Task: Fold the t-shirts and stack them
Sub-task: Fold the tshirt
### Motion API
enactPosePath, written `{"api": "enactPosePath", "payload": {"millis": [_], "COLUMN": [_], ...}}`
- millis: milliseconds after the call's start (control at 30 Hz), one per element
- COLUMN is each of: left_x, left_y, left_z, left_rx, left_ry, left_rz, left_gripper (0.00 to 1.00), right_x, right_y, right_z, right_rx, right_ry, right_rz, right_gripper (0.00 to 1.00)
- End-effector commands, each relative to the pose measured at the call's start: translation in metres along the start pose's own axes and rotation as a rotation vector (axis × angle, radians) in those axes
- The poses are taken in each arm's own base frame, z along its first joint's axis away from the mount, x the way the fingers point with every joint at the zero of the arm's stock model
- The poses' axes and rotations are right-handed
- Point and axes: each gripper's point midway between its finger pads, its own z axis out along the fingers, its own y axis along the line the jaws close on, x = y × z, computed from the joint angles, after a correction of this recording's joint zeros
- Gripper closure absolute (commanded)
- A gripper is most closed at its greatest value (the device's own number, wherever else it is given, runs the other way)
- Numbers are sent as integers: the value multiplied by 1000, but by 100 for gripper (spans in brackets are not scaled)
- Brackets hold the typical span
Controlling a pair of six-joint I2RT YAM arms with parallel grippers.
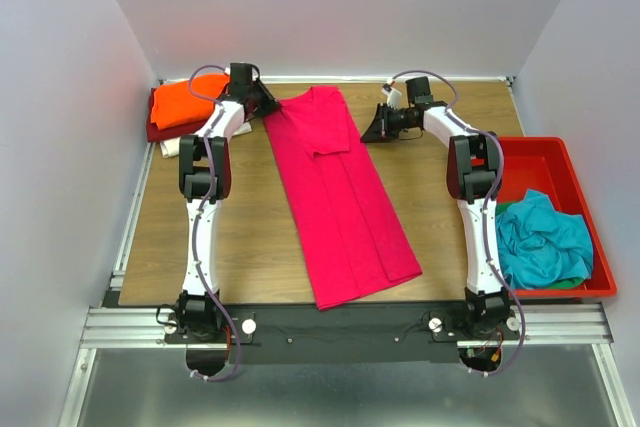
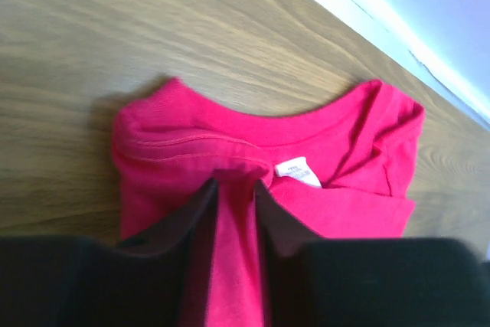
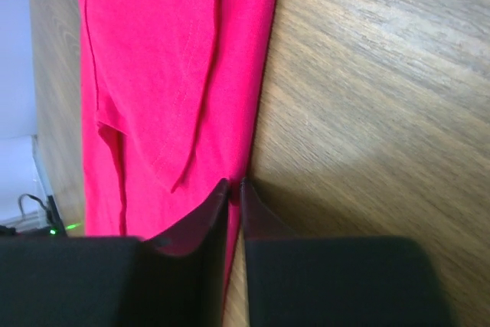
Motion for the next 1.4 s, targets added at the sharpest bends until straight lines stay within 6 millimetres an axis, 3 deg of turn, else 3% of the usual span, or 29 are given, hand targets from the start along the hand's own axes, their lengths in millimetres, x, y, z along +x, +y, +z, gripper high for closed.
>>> {"api": "enactPosePath", "payload": {"millis": [0,100,167,233,300,333,367,400,433,467,500,533,567,600,633,667,733,767,800,833,900,933,1000,1033,1100,1167,1200,1233,1367], "left_x": [-14,-18,-36,-49,-71,-74,-95,-107,-111,-130,-108,-120,-126,-121,-95,-94,-54,-27,-9,32,68,94,148,170,198,244,261,299,369], "left_y": [-36,-72,-95,-108,-128,-126,-142,-143,-123,-151,-127,-136,-160,-161,-143,-163,-161,-178,-183,-193,-195,-179,-187,-166,-157,-137,-132,-122,-104], "left_z": [-14,-28,-48,-63,-92,-99,-132,-149,-151,-208,-206,-233,-290,-308,-301,-342,-346,-367,-374,-377,-374,-364,-381,-373,-391,-396,-398,-403,-412], "left_rx": [167,320,382,406,420,400,374,321,177,162,89,83,131,147,163,246,374,509,563,593,526,455,530,498,550,640,681,772,902], "left_ry": [26,42,-11,-56,-141,-160,-247,-317,-384,-517,-503,-619,-732,-768,-716,-800,-710,-680,-655,-598,-546,-464,-433,-384,-388,-333,-317,-254,-114], "left_rz": [70,127,200,262,380,414,476,575,614,675,754,779,805,836,872,908,979,1066,1096,1200,1325,1362,1489,1528,1625,1707,1760,1815,1914], "left_gripper": [62,55,46,44,43,43,43,43,39,35,32,25,20,13,4,2,2,2,4,7,7,8,8,8,8,8,9,11,11], "right_x": [27,8,-2,-16,-30,-31,-32,-30,-33,-29,-27,-33,-14,-9,-2,12,36,51,66,104,151,200,234,263,286,306,311,314,335], "right_y": [-22,-11,-8,5,23,27,32,37,52,58,69,92,93,101,105,122,134,151,163,168,170,168,167,157,137,114,109,106,97], "right_z": [8,-4,-12,-27,-46,-54,-61,-67,-85,-92,-101,-123,-126,-133,-138,-151,-158,-159,-166,-165,-165,-165,-169,-169,-173,-179,-182,-183,-182], "right_rx": [40,60,91,113,141,152,167,168,183,183,176,171,161,152,140,111,47,-43,-88,-193,-309,-399,-431,-451,-415,-339,-322,-301,-296], "right_ry": [70,31,11,-20,-50,-50,-48,-46,-57,-54,-57,-90,-62,-63,-56,-65,-55,-66,-74,-47,10,125,227,280,373,468,485,503,549], "right_rz": [51,-23,-74,-150,-221,-286,-318,-355,-435,-471,-519,-634,-651,-695,-765,-812,-922,-952,-972,-979,-1086,-1225,-1351,-1381,-1472,-1541,-1559,-1589,-1583], "right_gripper": [75,66,63,61,58,58,57,57,56,56,56,54,53,51,50,41,24,0,0,0,0,1,0,1,2,3,3,4,9]}}
